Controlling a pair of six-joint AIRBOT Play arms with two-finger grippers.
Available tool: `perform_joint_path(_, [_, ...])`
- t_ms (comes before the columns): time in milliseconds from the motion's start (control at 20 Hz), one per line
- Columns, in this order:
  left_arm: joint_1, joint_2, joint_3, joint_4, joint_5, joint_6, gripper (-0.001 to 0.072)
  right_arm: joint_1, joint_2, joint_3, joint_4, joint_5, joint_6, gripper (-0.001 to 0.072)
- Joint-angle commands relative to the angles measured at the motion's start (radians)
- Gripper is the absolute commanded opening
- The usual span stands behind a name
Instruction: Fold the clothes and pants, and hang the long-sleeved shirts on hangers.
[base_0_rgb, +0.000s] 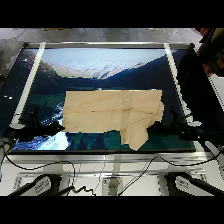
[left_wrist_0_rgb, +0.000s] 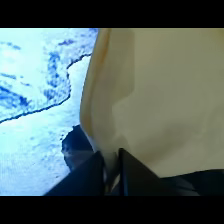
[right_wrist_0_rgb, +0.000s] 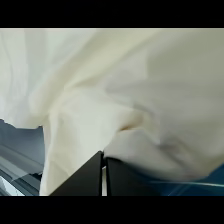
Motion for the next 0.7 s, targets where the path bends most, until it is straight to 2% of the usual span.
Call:
perform_joint_path(0, [-0.077, 0.002, 0.012, -0.028, 0.041, 0.003, 0.0028, 0.000, 0.028, 0.043, -0.061, 0.031, -0.007, 0.0015])
perform_joint_path(150, [-0.056, 0.060, 0.102, -0.069, -0.126, 0.003, 0.0027, 0.000, 0.131, 0.079, -0.099, 0.116, 0.021, 0.0015])
perform_joint_path(300, [-0.009, 0.214, 0.179, -0.069, -0.179, -0.010, 0.0027, 0.000, 0.299, 0.081, -0.124, 0.188, 0.089, 0.0015])
perform_joint_path(400, [0.040, 0.341, 0.190, -0.071, -0.154, -0.024, 0.0026, 0.000, 0.424, 0.081, -0.142, 0.209, 0.156, 0.0015])
perform_joint_path(500, [0.066, 0.435, 0.190, -0.070, -0.077, -0.027, 0.0026, 0.000, 0.509, 0.081, -0.131, 0.166, 0.220, 0.0015])
perform_joint_path(650, [0.025, 0.447, 0.189, -0.100, 0.050, -0.027, 0.0026, 0.046, 0.523, 0.081, -0.101, -0.071, 0.314, 0.0014])
